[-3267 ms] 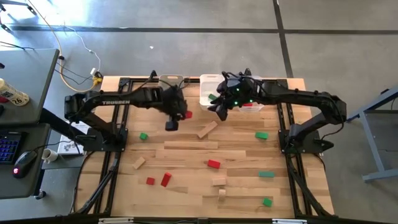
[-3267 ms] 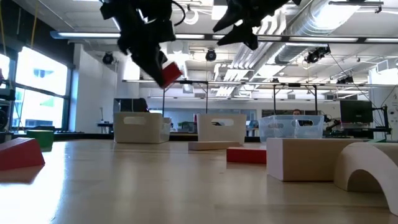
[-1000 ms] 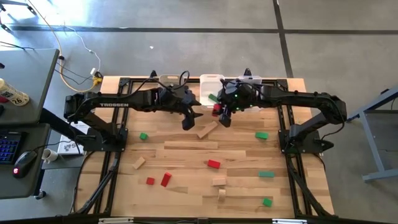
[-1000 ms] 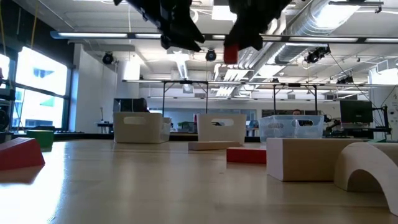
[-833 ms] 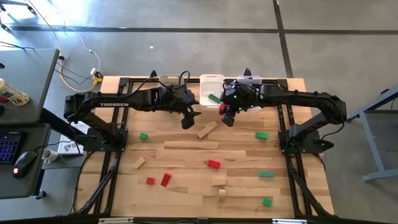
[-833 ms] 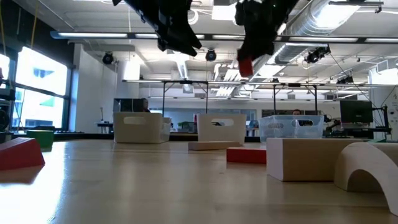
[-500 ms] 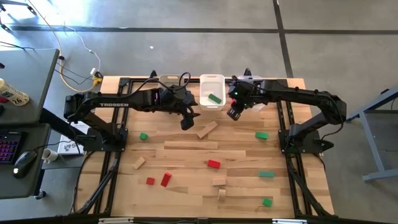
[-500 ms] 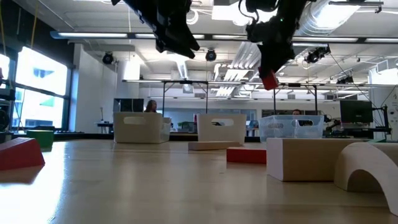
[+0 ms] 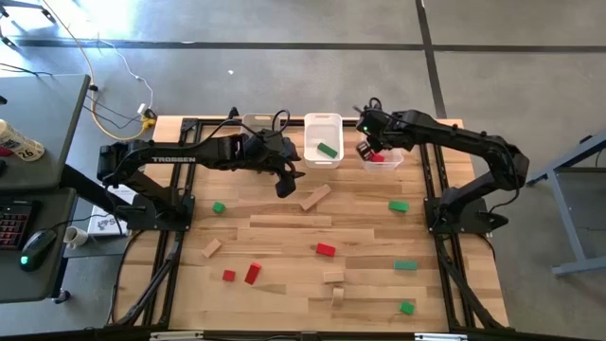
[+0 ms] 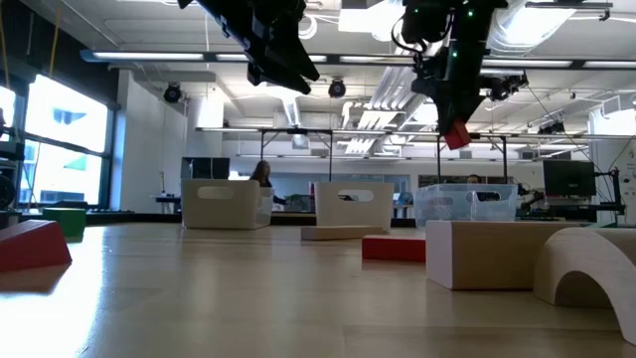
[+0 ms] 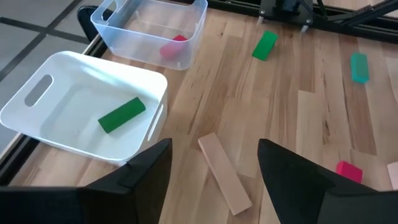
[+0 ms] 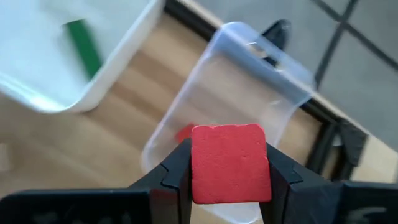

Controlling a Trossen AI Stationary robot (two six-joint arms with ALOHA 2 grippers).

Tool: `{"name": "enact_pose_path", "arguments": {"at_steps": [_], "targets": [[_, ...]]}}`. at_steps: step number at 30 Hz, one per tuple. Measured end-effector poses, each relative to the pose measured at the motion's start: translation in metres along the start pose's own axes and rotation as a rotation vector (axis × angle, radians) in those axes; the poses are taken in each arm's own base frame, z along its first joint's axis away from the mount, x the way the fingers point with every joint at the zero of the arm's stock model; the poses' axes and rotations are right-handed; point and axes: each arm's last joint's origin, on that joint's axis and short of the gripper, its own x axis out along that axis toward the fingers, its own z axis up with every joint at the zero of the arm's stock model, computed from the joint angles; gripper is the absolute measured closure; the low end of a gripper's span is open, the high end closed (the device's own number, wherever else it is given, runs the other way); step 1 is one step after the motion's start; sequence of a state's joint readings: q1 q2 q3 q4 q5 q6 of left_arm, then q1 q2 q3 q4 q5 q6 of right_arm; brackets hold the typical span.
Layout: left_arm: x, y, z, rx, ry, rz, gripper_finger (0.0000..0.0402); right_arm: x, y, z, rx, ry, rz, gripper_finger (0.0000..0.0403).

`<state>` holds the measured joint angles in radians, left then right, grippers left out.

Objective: Sort & place blocks by color
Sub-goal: Put the red block into the transparent bin

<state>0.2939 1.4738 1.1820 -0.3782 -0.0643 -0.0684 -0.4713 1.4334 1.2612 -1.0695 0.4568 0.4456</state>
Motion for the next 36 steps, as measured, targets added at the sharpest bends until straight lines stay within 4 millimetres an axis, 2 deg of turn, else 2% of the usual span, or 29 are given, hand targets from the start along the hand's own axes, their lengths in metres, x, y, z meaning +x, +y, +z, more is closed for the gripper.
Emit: {"name": "enact_pose_path", "arguments": {"at_steps": [10, 21, 36], "targets": [[0.000, 0.002, -0.006, -0.075, 0.062, 0.059, 0.0177, 0.013, -0.023, 0.013, 0.076, -0.045, -0.140, 0.0300], [-0.003, 0.005, -0.023, -0.145, 0.221, 0.154, 0.0177, 0.060, -0.022, 0.023, 0.000, 0.128, -0.041, 0.0300], [-0.008, 0.007, -0.038, -0.215, 0.374, 0.213, 0.0177, 0.108, -0.030, 0.025, -0.020, 0.296, 0.022, 0.0300]]}}
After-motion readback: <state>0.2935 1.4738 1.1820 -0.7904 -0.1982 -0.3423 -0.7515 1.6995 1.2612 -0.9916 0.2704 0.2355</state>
